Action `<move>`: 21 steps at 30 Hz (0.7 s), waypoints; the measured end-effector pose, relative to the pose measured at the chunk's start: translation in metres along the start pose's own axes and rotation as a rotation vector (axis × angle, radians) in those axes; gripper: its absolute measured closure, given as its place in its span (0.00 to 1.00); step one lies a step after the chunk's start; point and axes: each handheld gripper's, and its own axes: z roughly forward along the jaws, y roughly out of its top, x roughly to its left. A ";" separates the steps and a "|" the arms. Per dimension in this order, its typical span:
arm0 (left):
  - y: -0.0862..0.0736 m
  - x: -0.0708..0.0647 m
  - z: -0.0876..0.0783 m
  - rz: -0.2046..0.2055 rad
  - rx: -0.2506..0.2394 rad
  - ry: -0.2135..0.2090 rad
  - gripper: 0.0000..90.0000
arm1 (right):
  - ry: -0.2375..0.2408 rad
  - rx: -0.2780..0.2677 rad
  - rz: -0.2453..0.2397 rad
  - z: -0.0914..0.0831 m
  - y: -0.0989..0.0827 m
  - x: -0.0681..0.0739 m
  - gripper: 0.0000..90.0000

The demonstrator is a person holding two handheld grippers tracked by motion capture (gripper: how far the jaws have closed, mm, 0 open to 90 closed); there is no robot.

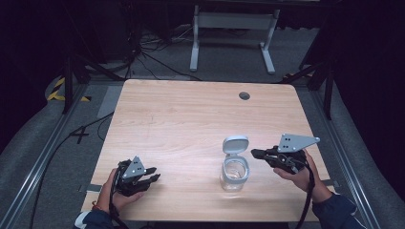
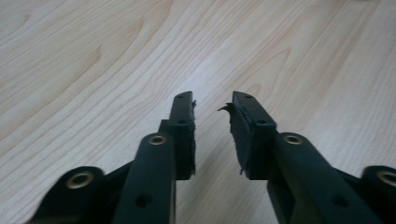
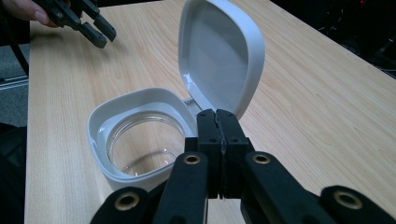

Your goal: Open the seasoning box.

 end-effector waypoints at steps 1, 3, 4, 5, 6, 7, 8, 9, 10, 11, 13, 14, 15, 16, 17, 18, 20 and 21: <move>-0.002 0.001 0.001 -0.030 0.003 0.004 0.64 | -0.003 0.003 -0.001 -0.001 0.000 0.001 1.00; -0.003 0.004 0.002 -0.045 0.010 0.020 0.58 | -0.001 0.005 -0.001 -0.003 -0.003 0.001 1.00; -0.004 0.004 0.003 -0.055 0.012 0.023 0.56 | -0.004 0.007 -0.001 -0.003 -0.004 0.001 1.00; -0.006 0.005 0.004 -0.057 0.017 0.025 0.53 | -0.007 0.015 0.000 -0.004 -0.006 0.001 1.00; -0.007 0.005 0.004 -0.060 0.027 0.024 0.51 | -0.014 0.021 -0.001 -0.005 -0.008 0.000 1.00; -0.009 0.006 0.006 -0.063 0.028 0.024 0.49 | -0.016 0.023 0.002 -0.006 -0.009 -0.001 1.00; -0.010 0.005 0.007 -0.068 0.029 0.028 0.47 | -0.023 0.029 0.002 -0.008 -0.012 -0.002 1.00; -0.011 0.005 0.007 -0.068 0.038 0.027 0.44 | -0.028 0.034 -0.002 -0.009 -0.013 -0.002 1.00; -0.012 0.005 0.008 -0.074 0.038 0.027 0.41 | -0.028 0.040 -0.003 -0.010 -0.016 -0.002 1.00; -0.013 0.007 0.008 -0.064 0.045 0.030 0.39 | -0.029 0.047 -0.001 -0.011 -0.018 -0.002 1.00; -0.016 0.007 0.011 -0.080 0.051 0.024 0.36 | -0.032 0.055 0.006 -0.013 -0.024 -0.003 0.99; -0.017 0.008 0.011 -0.084 0.041 0.019 0.35 | -0.033 0.058 0.004 -0.014 -0.026 -0.004 0.99; -0.017 0.008 0.011 -0.084 0.041 0.019 0.35 | -0.033 0.058 0.004 -0.014 -0.026 -0.004 0.99; -0.019 0.009 0.010 -0.093 0.034 0.016 0.35 | -0.031 0.066 0.010 -0.019 -0.033 -0.005 0.99; -0.019 0.009 0.010 -0.093 0.034 0.016 0.35 | -0.033 0.066 0.011 -0.020 -0.035 -0.004 0.99; -0.020 0.008 0.011 -0.091 0.030 0.014 0.34 | -0.031 0.072 0.009 -0.021 -0.039 -0.004 0.99; -0.020 0.008 0.011 -0.087 0.034 0.008 0.31 | -0.034 0.079 0.004 -0.023 -0.042 -0.004 0.99; -0.019 0.007 0.012 -0.080 0.029 0.017 0.31 | -0.038 0.087 0.003 -0.024 -0.045 -0.003 0.99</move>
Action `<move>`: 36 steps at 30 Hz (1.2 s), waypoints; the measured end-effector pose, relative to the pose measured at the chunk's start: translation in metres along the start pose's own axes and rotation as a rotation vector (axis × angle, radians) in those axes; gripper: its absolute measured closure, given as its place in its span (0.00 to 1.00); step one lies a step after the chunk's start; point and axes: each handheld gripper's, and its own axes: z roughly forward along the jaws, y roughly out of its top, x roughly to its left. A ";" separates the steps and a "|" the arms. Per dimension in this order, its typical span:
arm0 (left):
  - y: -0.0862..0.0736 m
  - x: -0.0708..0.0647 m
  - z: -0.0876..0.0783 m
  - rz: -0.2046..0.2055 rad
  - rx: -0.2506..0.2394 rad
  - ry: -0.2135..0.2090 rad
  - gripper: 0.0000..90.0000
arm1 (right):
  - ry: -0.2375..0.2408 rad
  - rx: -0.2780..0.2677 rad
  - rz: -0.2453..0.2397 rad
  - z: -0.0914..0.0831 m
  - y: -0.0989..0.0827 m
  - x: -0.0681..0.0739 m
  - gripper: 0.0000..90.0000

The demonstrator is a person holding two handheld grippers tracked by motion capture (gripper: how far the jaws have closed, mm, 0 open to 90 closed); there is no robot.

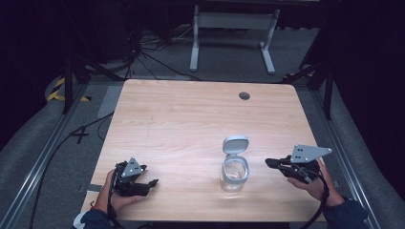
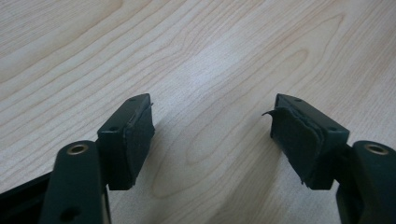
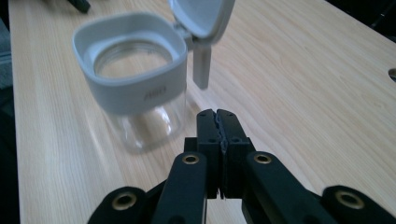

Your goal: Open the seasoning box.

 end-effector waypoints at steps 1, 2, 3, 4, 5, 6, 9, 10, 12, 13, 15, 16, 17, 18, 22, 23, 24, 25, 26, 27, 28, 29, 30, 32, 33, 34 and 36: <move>0.000 -0.001 0.000 -0.005 -0.003 0.001 0.30 | -0.009 0.013 -0.006 -0.002 -0.005 0.000 0.99; 0.000 -0.001 0.001 -0.006 -0.003 0.003 0.29 | -0.014 0.015 -0.011 -0.005 -0.013 0.000 0.97; 0.000 -0.001 0.000 -0.004 -0.001 0.003 0.29 | -0.019 0.021 -0.009 -0.006 -0.015 -0.001 0.97; 0.000 -0.001 0.000 -0.004 -0.002 0.005 0.29 | -0.027 0.027 -0.005 -0.007 -0.019 -0.001 0.97; 0.000 -0.001 0.001 -0.004 -0.001 0.005 0.29 | -0.029 0.034 -0.006 -0.009 -0.023 -0.002 0.97; 0.000 -0.001 0.001 -0.004 -0.001 0.007 0.29 | -0.037 0.041 -0.003 -0.010 -0.027 -0.002 0.97; 0.001 0.000 0.000 -0.003 0.004 0.008 0.28 | -0.067 0.067 -0.005 -0.014 -0.039 -0.005 0.96; 0.001 0.000 0.000 -0.003 0.005 0.008 0.28 | -0.069 0.069 0.005 -0.015 -0.042 -0.006 0.95; 0.001 0.000 0.000 -0.003 0.005 0.008 0.28 | -0.076 0.075 0.019 -0.017 -0.048 -0.008 0.95; 0.001 0.000 0.000 -0.004 0.004 0.008 0.28 | -0.094 0.079 0.032 -0.020 -0.058 -0.011 0.93; 0.001 0.000 0.001 -0.009 0.002 0.008 0.27 | -0.096 0.080 0.041 -0.021 -0.062 -0.012 0.92; 0.001 0.000 0.001 -0.009 0.002 0.008 0.27 | -0.108 0.078 0.050 -0.024 -0.071 -0.015 0.89; 0.001 0.000 0.001 -0.009 0.002 0.008 0.27 | -0.108 0.078 0.050 -0.024 -0.071 -0.015 0.89; 0.001 0.000 0.001 -0.009 0.002 0.008 0.27 | -0.108 0.072 0.063 -0.025 -0.074 -0.015 0.87; 0.001 0.000 0.001 -0.010 0.002 0.009 0.27 | -0.118 0.064 0.138 -0.029 -0.098 -0.021 0.71; 0.001 0.000 0.001 -0.009 0.002 0.011 0.27 | -0.125 0.071 0.144 -0.029 -0.102 -0.022 0.67; 0.001 0.000 0.001 -0.009 0.002 0.011 0.26 | -0.128 0.081 0.151 -0.028 -0.106 -0.022 0.61; 0.001 0.000 0.001 -0.010 0.002 0.011 0.26 | -0.128 0.092 0.162 -0.027 -0.109 -0.022 0.54; 0.001 0.000 0.001 -0.010 0.003 0.011 0.26 | -0.127 0.102 0.184 -0.026 -0.114 -0.023 0.48; 0.001 0.000 0.001 -0.011 0.002 0.010 0.26 | -0.130 0.108 0.193 -0.025 -0.118 -0.024 0.45; 0.001 0.000 0.001 -0.011 0.002 0.010 0.26 | -0.131 0.118 0.202 -0.024 -0.120 -0.024 0.43; 0.001 0.000 0.001 -0.011 0.002 0.009 0.26 | -0.134 0.130 0.212 -0.023 -0.125 -0.025 0.40; 0.001 0.000 0.001 -0.011 0.002 0.009 0.26 | -0.134 0.130 0.212 -0.023 -0.125 -0.025 0.40; 0.001 0.000 0.001 -0.012 0.002 0.008 0.26 | -0.140 0.104 0.253 -0.024 -0.130 -0.027 0.36; 0.001 0.000 0.001 -0.011 0.002 0.009 0.26 | -0.152 0.103 0.261 -0.024 -0.130 -0.027 0.34; 0.001 0.000 0.001 -0.011 0.002 0.009 0.26 | -0.159 0.100 0.263 -0.023 -0.130 -0.027 0.33; 0.001 0.000 0.001 -0.011 0.002 0.009 0.26 | -0.162 0.097 0.264 -0.022 -0.130 -0.026 0.30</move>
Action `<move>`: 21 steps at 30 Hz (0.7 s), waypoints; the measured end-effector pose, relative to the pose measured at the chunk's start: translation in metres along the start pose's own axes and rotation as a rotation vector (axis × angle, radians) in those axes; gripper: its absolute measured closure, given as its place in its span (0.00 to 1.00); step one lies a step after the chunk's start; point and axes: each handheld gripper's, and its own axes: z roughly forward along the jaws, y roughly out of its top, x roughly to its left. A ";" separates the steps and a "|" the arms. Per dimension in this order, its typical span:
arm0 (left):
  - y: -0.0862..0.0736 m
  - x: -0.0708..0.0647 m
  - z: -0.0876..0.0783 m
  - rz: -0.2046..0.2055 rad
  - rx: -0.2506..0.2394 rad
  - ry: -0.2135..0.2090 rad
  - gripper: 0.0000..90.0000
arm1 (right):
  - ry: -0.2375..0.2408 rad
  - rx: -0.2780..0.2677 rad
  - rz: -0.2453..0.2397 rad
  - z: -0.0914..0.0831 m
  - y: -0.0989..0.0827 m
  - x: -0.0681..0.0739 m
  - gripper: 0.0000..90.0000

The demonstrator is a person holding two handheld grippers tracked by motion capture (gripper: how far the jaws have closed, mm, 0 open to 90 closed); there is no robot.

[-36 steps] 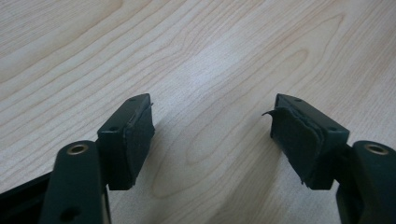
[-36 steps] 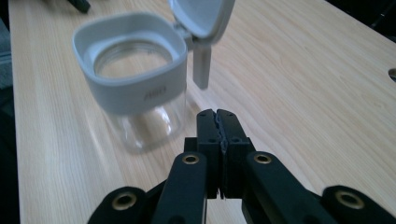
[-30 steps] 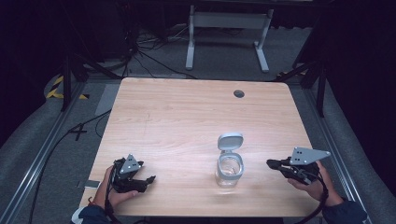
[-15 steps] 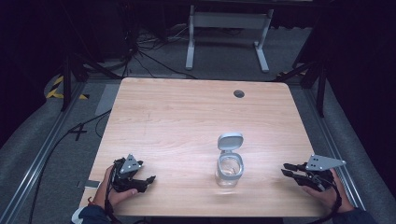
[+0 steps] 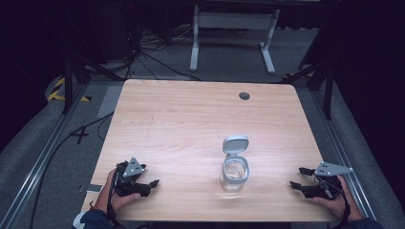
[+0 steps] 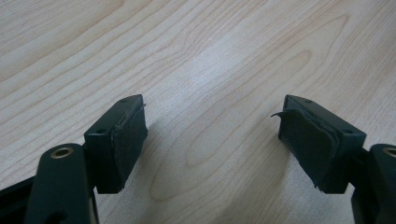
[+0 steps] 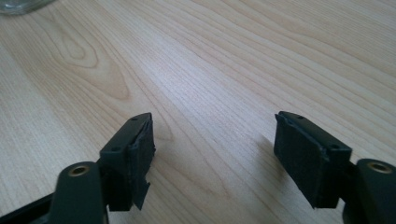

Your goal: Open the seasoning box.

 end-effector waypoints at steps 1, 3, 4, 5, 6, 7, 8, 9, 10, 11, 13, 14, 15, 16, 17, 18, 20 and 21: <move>0.000 0.000 0.000 0.000 0.000 0.000 0.26 | -0.003 -0.005 -0.002 0.000 0.000 0.000 0.30; 0.000 0.000 0.000 0.000 0.000 0.000 0.26 | -0.004 -0.005 -0.002 0.000 0.000 0.000 0.30; 0.000 0.000 0.000 0.000 0.001 0.000 0.26 | -0.004 -0.005 -0.003 0.000 0.000 0.000 0.30; 0.000 0.000 0.000 -0.001 0.000 0.000 0.26 | -0.004 -0.004 -0.001 0.000 0.000 0.000 0.30; 0.000 0.000 0.000 -0.002 0.000 0.000 0.26 | -0.005 -0.004 -0.001 0.000 0.000 0.000 0.30; 0.000 0.001 0.000 0.007 0.004 0.003 0.26 | -0.006 -0.004 -0.002 0.000 -0.001 0.000 0.30; 0.000 0.000 0.000 -0.004 0.003 0.003 0.26 | -0.006 -0.004 -0.001 0.000 -0.001 0.000 0.30; 0.000 0.000 0.000 0.002 0.004 0.004 0.25 | -0.006 -0.004 -0.002 0.000 -0.001 0.000 0.30; 0.000 0.000 0.000 0.000 0.004 0.004 0.25 | -0.006 -0.004 -0.001 0.000 -0.001 0.001 0.30; 0.000 0.000 0.000 0.000 0.004 0.004 0.25 | -0.006 -0.004 -0.001 0.000 -0.001 0.001 0.30; 0.000 0.000 0.000 -0.006 0.003 0.003 0.25 | -0.008 -0.004 0.000 0.000 -0.001 0.001 0.30; 0.000 0.000 0.000 -0.008 0.008 0.002 0.25 | -0.008 -0.004 0.000 0.000 -0.001 0.001 0.30; 0.001 0.000 0.000 -0.011 0.013 0.005 0.24 | -0.008 -0.004 -0.001 0.000 -0.001 0.001 0.30; 0.001 0.000 0.000 -0.011 0.013 0.005 0.24 | -0.008 -0.004 -0.001 0.000 -0.001 0.001 0.30; 0.001 0.000 0.000 -0.011 0.013 0.005 0.24 | -0.007 -0.004 0.000 0.000 -0.001 0.001 0.30; 0.001 0.000 0.000 -0.011 0.013 0.005 0.24 | -0.007 -0.004 -0.001 0.000 -0.001 0.001 0.30; 0.001 0.000 0.000 -0.011 0.013 0.005 0.24 | -0.004 -0.004 -0.003 0.000 -0.001 0.000 0.30; 0.001 0.000 0.000 -0.009 0.013 0.005 0.24 | -0.004 -0.004 -0.002 0.000 -0.001 0.000 0.30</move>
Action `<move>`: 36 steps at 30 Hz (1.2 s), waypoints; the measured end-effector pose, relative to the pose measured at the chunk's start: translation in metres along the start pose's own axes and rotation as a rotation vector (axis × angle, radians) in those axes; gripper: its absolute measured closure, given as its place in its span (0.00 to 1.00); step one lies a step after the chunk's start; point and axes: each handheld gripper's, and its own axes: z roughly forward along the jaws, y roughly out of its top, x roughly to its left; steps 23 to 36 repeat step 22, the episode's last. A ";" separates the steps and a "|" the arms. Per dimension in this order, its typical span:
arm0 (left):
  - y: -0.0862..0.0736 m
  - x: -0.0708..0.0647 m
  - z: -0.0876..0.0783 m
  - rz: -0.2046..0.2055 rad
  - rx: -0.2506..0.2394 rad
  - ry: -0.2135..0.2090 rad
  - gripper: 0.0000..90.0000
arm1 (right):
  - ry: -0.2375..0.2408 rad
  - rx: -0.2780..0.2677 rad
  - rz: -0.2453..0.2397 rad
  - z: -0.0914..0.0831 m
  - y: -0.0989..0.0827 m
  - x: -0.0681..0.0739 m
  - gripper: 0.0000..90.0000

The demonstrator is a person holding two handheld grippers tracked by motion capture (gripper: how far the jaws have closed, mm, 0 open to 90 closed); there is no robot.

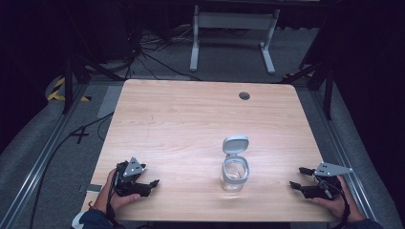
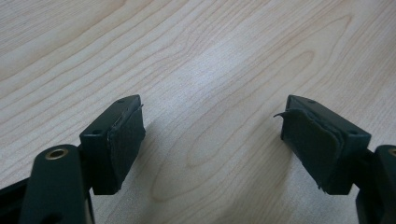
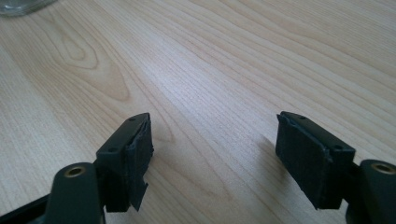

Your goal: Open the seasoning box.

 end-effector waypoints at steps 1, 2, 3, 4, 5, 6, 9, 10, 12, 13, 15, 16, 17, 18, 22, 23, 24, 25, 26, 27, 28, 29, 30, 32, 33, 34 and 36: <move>0.000 0.000 0.000 0.001 0.002 -0.001 0.24 | 0.000 0.000 0.000 0.000 0.000 0.000 0.30; 0.000 0.000 0.000 0.006 0.003 -0.001 0.24 | 0.000 0.000 0.000 0.000 0.000 0.000 0.30; 0.000 0.000 0.000 0.005 0.002 -0.001 0.24 | 0.000 0.000 0.000 0.000 0.000 0.000 0.30; 0.000 0.000 0.000 0.003 0.002 0.000 0.24 | 0.000 0.000 0.000 0.000 0.000 0.000 0.30; 0.000 0.000 0.000 -0.001 0.003 -0.002 0.23 | 0.001 0.000 0.000 0.000 0.000 0.000 0.30; 0.000 0.000 0.000 0.000 0.002 -0.003 0.23 | 0.002 0.000 0.001 0.000 0.000 0.000 0.30; 0.000 0.000 0.001 -0.003 -0.005 0.001 0.23 | 0.002 0.000 0.000 0.000 0.000 0.000 0.30; 0.000 0.000 0.001 -0.002 -0.005 0.001 0.23 | 0.002 0.000 0.000 0.000 0.000 0.000 0.30; 0.000 0.000 0.001 0.000 -0.006 0.003 0.23 | 0.003 0.001 0.001 0.000 0.000 0.000 0.30; 0.000 0.000 0.001 0.000 -0.006 0.003 0.23 | 0.002 0.001 0.001 0.000 0.000 0.000 0.30; 0.000 0.000 0.001 -0.001 -0.006 0.004 0.22 | 0.002 0.000 0.001 0.000 0.000 0.000 0.30; 0.000 0.000 0.001 -0.004 -0.006 0.003 0.22 | 0.003 0.001 0.002 0.000 0.000 0.000 0.30; 0.000 0.000 0.001 -0.001 -0.008 0.006 0.22 | 0.002 0.000 0.000 0.000 0.000 0.000 0.30; 0.001 0.000 0.001 -0.002 -0.002 0.007 0.22 | 0.002 0.000 -0.001 0.000 0.000 0.000 0.30; 0.001 0.001 0.002 0.001 0.003 0.005 0.21 | 0.003 0.000 0.000 0.000 0.000 0.000 0.30; 0.001 0.001 0.002 0.001 0.003 0.005 0.21 | 0.003 0.000 0.000 0.000 0.000 0.000 0.30; 0.001 0.001 0.002 0.001 0.003 0.005 0.21 | 0.003 0.000 0.000 0.000 0.000 0.000 0.30; 0.001 0.001 0.002 0.001 0.003 0.005 0.21 | 0.003 0.000 0.000 0.000 0.000 0.000 0.30; 0.001 0.001 0.002 0.001 0.003 0.005 0.21 | 0.003 0.000 0.000 0.000 0.000 0.000 0.30; 0.001 0.001 0.002 0.001 0.003 0.005 0.21 | 0.003 0.000 0.000 0.000 0.000 0.000 0.30; 0.001 0.001 0.002 0.001 0.003 0.005 0.21 | 0.003 0.000 0.000 0.000 0.000 0.000 0.30; 0.001 0.001 0.002 0.001 0.003 0.005 0.21 | 0.003 0.000 0.000 0.000 0.000 0.000 0.30; 0.001 0.001 0.002 0.001 0.003 0.005 0.21 | 0.003 0.000 0.000 0.000 0.000 0.000 0.30; 0.001 0.001 0.002 0.001 0.003 0.005 0.21 | 0.003 0.000 0.000 0.000 0.000 0.000 0.30; 0.001 0.001 0.002 0.001 0.003 0.005 0.21 | 0.003 0.000 0.000 0.000 0.000 0.000 0.30; 0.001 0.001 0.002 0.001 0.003 0.005 0.21 | 0.003 0.000 0.000 0.000 0.000 0.000 0.30; 0.001 0.001 0.002 0.001 0.003 0.005 0.21 | 0.003 0.000 0.000 0.000 0.000 0.000 0.30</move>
